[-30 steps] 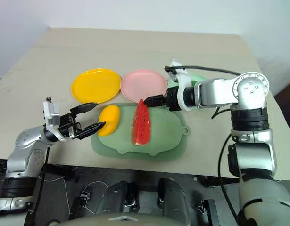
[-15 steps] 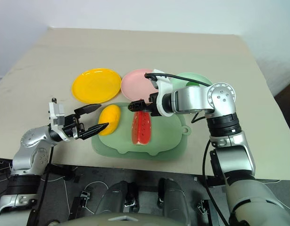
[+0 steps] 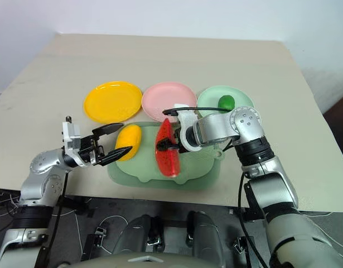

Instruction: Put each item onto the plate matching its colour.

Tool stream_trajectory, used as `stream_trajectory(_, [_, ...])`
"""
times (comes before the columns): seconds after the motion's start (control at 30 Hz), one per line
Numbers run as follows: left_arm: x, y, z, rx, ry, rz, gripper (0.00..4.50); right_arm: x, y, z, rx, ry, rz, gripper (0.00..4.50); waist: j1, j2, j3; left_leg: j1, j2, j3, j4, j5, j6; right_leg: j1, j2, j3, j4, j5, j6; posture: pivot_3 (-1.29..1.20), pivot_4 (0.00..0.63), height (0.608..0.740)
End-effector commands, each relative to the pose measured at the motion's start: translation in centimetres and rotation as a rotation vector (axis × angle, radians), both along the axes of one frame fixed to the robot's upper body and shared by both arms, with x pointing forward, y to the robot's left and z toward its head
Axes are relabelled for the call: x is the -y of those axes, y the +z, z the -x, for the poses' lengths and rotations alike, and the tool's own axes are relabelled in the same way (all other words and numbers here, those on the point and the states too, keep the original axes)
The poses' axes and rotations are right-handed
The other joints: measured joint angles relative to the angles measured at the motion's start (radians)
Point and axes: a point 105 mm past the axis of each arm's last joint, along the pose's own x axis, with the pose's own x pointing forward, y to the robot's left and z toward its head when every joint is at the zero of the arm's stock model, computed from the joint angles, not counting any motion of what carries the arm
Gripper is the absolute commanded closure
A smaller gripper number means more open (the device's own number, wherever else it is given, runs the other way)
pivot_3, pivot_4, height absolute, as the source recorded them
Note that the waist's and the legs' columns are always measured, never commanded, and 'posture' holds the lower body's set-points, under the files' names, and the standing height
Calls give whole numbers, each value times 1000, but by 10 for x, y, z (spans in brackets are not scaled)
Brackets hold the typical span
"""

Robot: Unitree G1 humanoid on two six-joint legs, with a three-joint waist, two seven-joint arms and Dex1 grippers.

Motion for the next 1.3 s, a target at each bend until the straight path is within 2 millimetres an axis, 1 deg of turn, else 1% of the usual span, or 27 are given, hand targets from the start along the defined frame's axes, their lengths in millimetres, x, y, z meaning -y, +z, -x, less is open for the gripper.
stream_trajectory(0.03, [3,1,1,23,-14,-7,0,-1,4,0,13,37,44,15,0,0,0,0,0,0,0,0,0,0,0,0,0,0,0,0,150,696])
stream_trajectory(0.17, [6,-1,0,22,-19,-3,0,-3,2,4,7,84,64,15,0,0,0,0,0,0,0,0,0,0,0,0,0,0,0,0,150,696])
stream_trajectory(0.27, [7,-1,0,21,-16,9,0,1,2,5,17,98,102,15,0,0,0,0,0,0,0,0,0,0,0,0,0,0,0,0,150,696])
stream_trajectory(0.43, [6,-2,0,18,-14,8,0,2,6,9,36,163,141,15,1,0,0,0,0,0,0,0,0,0,0,0,0,0,0,0,150,696])
stream_trajectory(0.53, [5,-1,0,20,-11,7,0,-1,7,11,41,179,134,598,0,0,0,0,0,0,0,0,1,0,0,0,0,0,0,0,150,696])
stream_trajectory(0.6, [5,-1,0,21,-10,6,0,-5,9,12,43,191,119,1183,0,0,0,0,0,0,0,0,1,0,0,0,0,0,0,0,150,696])
stream_trajectory(0.63, [5,-1,0,21,-9,5,0,-6,9,12,44,192,116,1288,0,0,0,0,0,0,0,0,0,0,0,0,0,0,0,0,150,696])
stream_trajectory(0.97, [2,-2,1,13,-3,1,0,-11,14,13,63,195,71,1306,0,0,0,0,0,0,0,0,0,-1,0,0,0,0,0,0,150,696])
stream_trajectory(1.03, [1,-2,1,13,-3,1,0,-11,21,13,82,201,51,1306,0,0,0,0,0,0,0,0,0,-1,0,0,0,0,0,0,150,696])
stream_trajectory(1.1, [0,-2,1,14,1,-1,0,-8,36,9,120,189,19,1306,1,0,0,0,0,0,0,0,1,-1,0,0,-1,-1,1,0,150,696])
stream_trajectory(1.13, [-1,-2,1,14,4,-3,0,-5,44,7,145,184,10,1306,2,0,0,-1,0,0,0,0,1,-1,0,0,-1,-1,2,0,150,696])
stream_trajectory(1.17, [-2,-2,1,14,10,-5,0,0,57,5,181,180,-1,1306,2,0,0,-1,0,0,0,0,1,-1,0,0,-1,-1,2,0,150,696])
stream_trajectory(1.23, [-5,-1,1,15,21,-7,0,9,77,-2,234,153,-8,1306,1,1,1,-1,0,0,0,-1,1,-2,0,0,-1,-1,2,0,150,696])
stream_trajectory(1.3, [-6,-1,2,16,26,-9,0,15,86,-8,257,134,-1,1306,1,1,1,-2,0,0,0,-1,2,-2,0,0,-1,-1,2,0,150,696])
